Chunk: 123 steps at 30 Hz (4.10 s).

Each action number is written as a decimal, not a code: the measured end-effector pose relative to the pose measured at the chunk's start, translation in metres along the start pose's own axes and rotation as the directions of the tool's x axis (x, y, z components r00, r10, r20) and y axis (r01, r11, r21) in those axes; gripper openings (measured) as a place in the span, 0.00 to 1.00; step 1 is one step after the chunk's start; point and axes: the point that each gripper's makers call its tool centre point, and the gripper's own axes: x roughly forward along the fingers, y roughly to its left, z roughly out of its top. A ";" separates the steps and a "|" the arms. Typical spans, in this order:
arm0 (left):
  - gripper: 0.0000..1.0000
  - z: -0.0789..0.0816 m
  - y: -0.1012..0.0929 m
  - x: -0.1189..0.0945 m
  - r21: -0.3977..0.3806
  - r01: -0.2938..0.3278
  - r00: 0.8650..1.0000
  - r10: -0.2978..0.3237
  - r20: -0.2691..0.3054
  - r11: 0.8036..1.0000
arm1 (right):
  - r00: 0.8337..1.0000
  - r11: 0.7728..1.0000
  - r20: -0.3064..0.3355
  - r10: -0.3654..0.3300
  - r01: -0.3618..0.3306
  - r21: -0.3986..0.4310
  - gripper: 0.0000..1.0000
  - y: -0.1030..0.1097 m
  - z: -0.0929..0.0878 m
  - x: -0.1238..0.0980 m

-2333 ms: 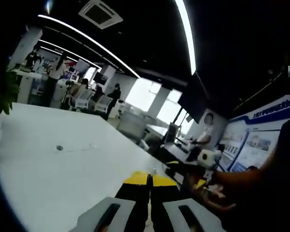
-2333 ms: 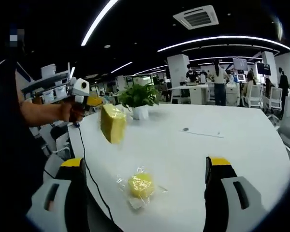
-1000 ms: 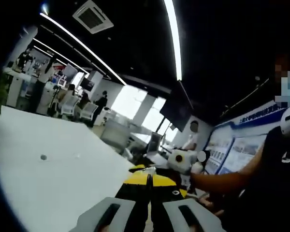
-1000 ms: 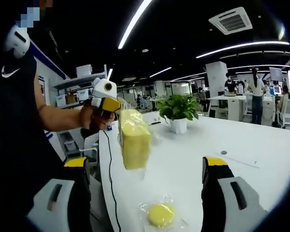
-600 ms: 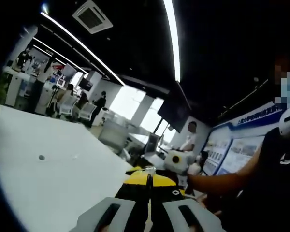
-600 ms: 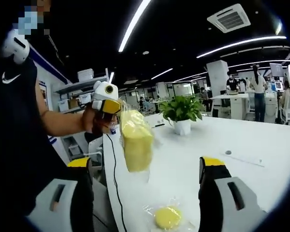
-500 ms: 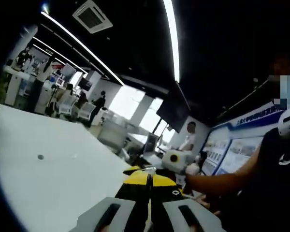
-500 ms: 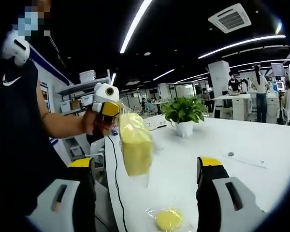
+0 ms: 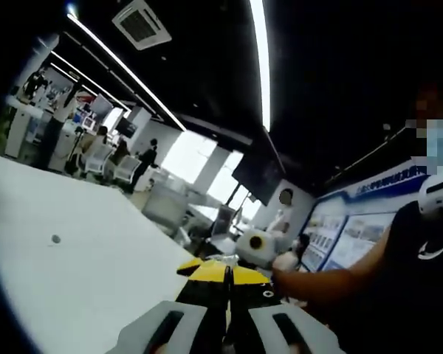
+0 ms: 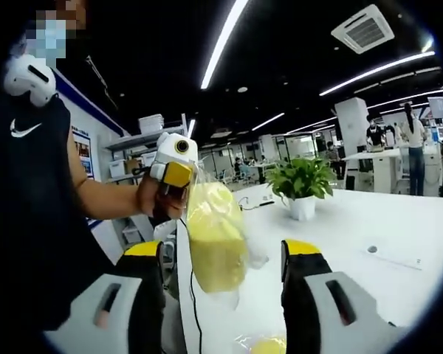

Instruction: Compare the silicone blocks by pressing each to a similar depth, holding the contact briefly, and releasing to observe deformation and rebound differences across the visible hardness samples.

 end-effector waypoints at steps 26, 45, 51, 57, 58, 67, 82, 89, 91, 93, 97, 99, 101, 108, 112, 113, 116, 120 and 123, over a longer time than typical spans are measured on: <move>0.00 0.001 -0.003 0.004 -0.004 0.011 1.000 -0.011 0.003 1.000 | 0.997 0.998 0.072 0.037 -0.040 0.042 0.28 0.009 0.010 -0.001; 0.00 -0.001 0.000 -0.006 -0.006 -0.004 1.000 0.004 0.015 1.000 | 1.000 0.999 -0.024 0.018 -0.017 0.036 0.22 0.006 0.000 0.007; 0.00 0.003 -0.001 -0.007 -0.007 -0.003 1.000 0.003 0.028 1.000 | 1.000 0.999 -0.013 0.024 -0.024 0.044 0.18 0.011 0.004 0.007; 0.00 0.007 -0.001 -0.007 0.007 -0.002 0.999 0.002 0.035 1.000 | 1.000 0.998 -0.009 0.004 -0.003 0.060 0.13 0.009 0.009 0.008; 0.00 0.008 -0.001 -0.007 0.008 -0.003 0.999 0.002 0.038 1.000 | 1.000 0.998 -0.011 0.000 0.000 0.063 0.13 0.009 0.010 0.008; 0.00 0.004 -0.002 -0.006 0.018 -0.005 1.000 0.005 0.027 1.000 | 0.999 0.997 -0.042 0.010 -0.007 0.078 0.07 0.008 0.007 0.007; 0.00 0.004 -0.005 -0.003 0.050 -0.009 1.000 0.009 0.007 0.999 | 0.998 0.989 -0.066 0.019 -0.009 0.150 0.01 0.010 0.009 0.004; 0.00 0.004 -0.003 -0.002 0.059 -0.010 1.000 0.009 0.003 0.998 | 0.997 0.986 -0.078 0.025 -0.012 0.163 0.01 0.011 0.008 0.003; 0.00 0.006 -0.001 -0.002 0.061 -0.012 1.000 0.012 0.009 0.998 | 0.996 0.986 -0.079 0.027 -0.014 0.164 0.00 0.011 0.008 0.004; 0.00 0.007 0.000 -0.002 0.067 -0.017 1.000 0.016 0.014 0.998 | 0.996 0.987 -0.080 0.024 -0.011 0.158 0.00 0.010 0.009 0.005; 0.00 0.006 0.001 -0.004 0.086 -0.019 1.000 0.018 0.008 0.996 | 0.996 0.987 -0.087 0.031 -0.017 0.161 0.01 0.010 0.008 0.006; 0.00 0.005 0.003 -0.005 0.093 -0.024 1.000 0.023 0.009 0.995 | 0.995 0.987 -0.092 0.031 -0.016 0.161 0.01 0.010 0.007 0.007; 0.00 0.004 0.005 -0.005 0.096 -0.030 0.999 0.029 0.012 0.995 | 0.995 0.985 -0.096 0.033 -0.016 0.173 0.00 0.010 0.005 0.008; 0.00 0.001 0.005 -0.006 0.100 -0.032 0.999 0.031 0.006 0.994 | 0.993 0.983 -0.103 0.050 -0.030 0.181 0.00 0.015 0.001 0.006; 0.00 0.002 0.006 -0.007 0.096 -0.035 0.999 0.034 0.017 0.995 | 0.994 0.984 -0.102 0.045 -0.026 0.177 0.00 0.015 0.003 0.008; 0.00 0.003 0.006 -0.007 0.096 -0.042 0.999 0.039 0.023 0.994 | 0.994 0.984 -0.101 0.041 -0.023 0.175 0.00 0.015 0.004 0.008; 0.00 0.004 0.007 -0.008 0.096 -0.049 0.998 0.046 0.031 0.994 | 0.994 0.984 -0.100 0.039 -0.021 0.176 0.00 0.015 0.004 0.010; 0.00 0.005 0.008 -0.012 0.074 -0.044 0.998 0.042 0.036 0.996 | 0.994 0.985 -0.104 0.039 -0.021 0.172 0.00 0.017 0.004 0.012; 0.00 0.006 0.009 -0.013 0.061 -0.045 0.998 0.042 0.049 0.997 | 0.995 0.985 -0.097 0.033 -0.016 0.170 0.00 0.015 0.005 0.015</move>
